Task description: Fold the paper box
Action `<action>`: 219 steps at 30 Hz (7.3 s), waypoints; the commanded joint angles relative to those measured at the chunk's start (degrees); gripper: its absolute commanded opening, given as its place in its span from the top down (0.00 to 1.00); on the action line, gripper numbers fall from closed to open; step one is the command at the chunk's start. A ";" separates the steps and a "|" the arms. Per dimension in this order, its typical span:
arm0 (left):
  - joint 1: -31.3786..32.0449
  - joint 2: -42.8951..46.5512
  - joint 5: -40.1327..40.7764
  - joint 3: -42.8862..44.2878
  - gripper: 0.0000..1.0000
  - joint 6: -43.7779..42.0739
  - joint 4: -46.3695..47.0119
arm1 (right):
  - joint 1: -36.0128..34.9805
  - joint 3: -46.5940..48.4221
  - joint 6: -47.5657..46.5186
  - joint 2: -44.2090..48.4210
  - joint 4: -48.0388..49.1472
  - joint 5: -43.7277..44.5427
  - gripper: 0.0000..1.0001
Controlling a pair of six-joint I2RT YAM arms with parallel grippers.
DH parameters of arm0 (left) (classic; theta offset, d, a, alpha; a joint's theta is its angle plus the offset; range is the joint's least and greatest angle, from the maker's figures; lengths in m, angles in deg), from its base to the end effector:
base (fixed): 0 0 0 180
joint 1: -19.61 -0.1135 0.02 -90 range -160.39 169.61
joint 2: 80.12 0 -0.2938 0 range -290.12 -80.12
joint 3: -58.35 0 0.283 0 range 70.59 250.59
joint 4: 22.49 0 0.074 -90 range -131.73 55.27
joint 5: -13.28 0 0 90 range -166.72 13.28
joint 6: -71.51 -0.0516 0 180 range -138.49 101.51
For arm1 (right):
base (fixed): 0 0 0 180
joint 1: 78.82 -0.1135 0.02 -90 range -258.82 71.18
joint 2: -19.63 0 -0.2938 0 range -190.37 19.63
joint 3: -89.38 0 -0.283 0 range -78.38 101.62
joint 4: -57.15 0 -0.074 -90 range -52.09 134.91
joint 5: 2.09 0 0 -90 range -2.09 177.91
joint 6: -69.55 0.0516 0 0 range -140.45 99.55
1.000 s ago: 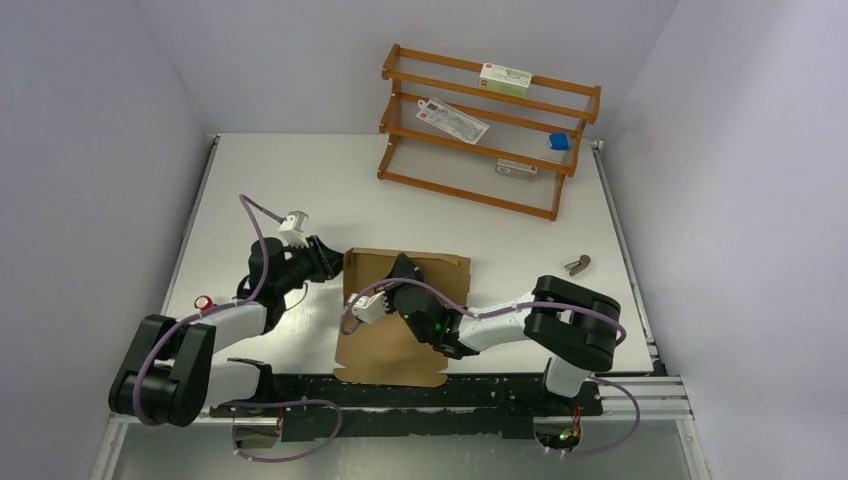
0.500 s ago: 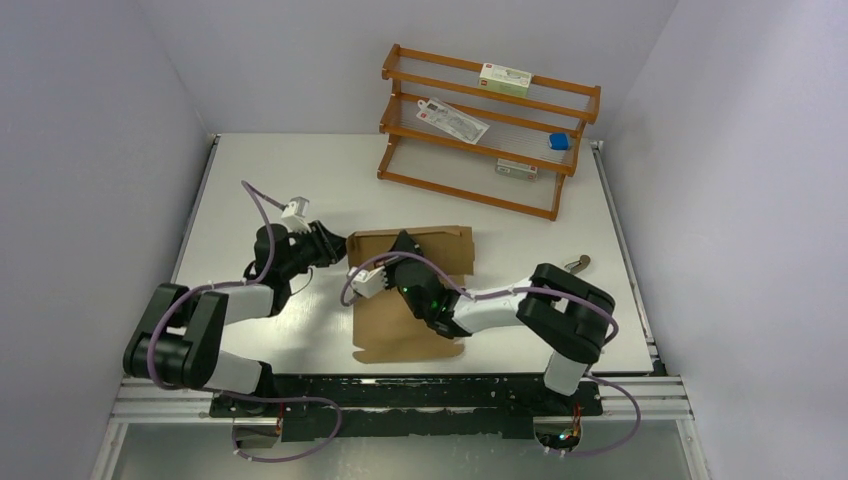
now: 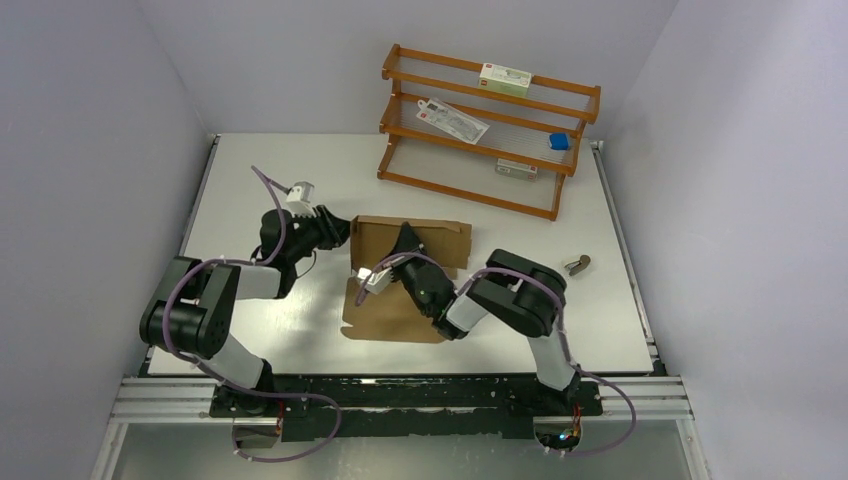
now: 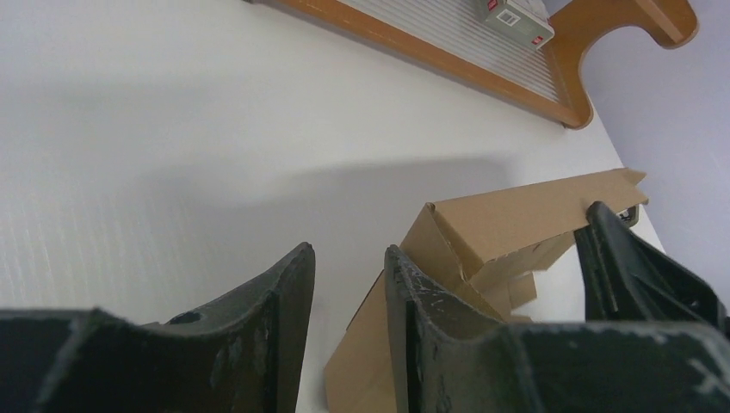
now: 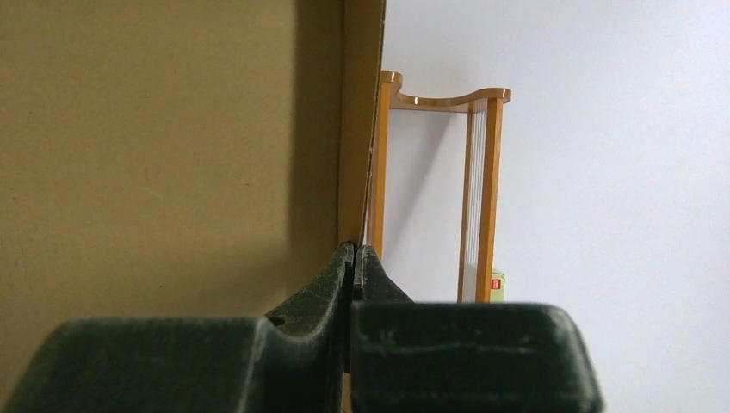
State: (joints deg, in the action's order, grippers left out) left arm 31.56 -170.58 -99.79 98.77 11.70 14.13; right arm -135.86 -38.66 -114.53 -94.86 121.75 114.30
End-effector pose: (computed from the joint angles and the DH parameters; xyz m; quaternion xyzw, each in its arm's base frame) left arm 0.3111 -0.0865 0.1622 0.0004 0.7790 -0.3647 0.5101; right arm 0.2328 0.3168 0.1341 -0.6136 0.3277 -0.3728 0.6141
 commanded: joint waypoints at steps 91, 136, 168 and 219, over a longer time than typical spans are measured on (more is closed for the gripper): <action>4.40 -9.24 -9.62 16.38 0.36 -7.89 -29.97 | 35.41 67.42 43.68 -18.13 -134.61 -66.75 0.67; -3.61 13.92 -0.98 8.61 0.38 0.17 -19.44 | 18.34 27.12 30.00 20.72 -77.46 -24.47 1.00; -4.63 1.69 -6.05 8.46 0.49 2.84 -19.38 | -0.73 -4.67 7.72 20.45 -24.62 -2.52 1.00; 20.14 10.38 12.72 -1.47 0.72 18.92 -25.73 | 3.25 -0.25 15.64 17.57 -25.29 -1.87 1.00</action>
State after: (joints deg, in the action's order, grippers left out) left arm 49.63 -156.74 -85.37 97.72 27.94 -19.01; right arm -132.82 -39.79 -101.41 -78.86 97.09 113.95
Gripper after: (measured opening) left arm 0.295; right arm 0.036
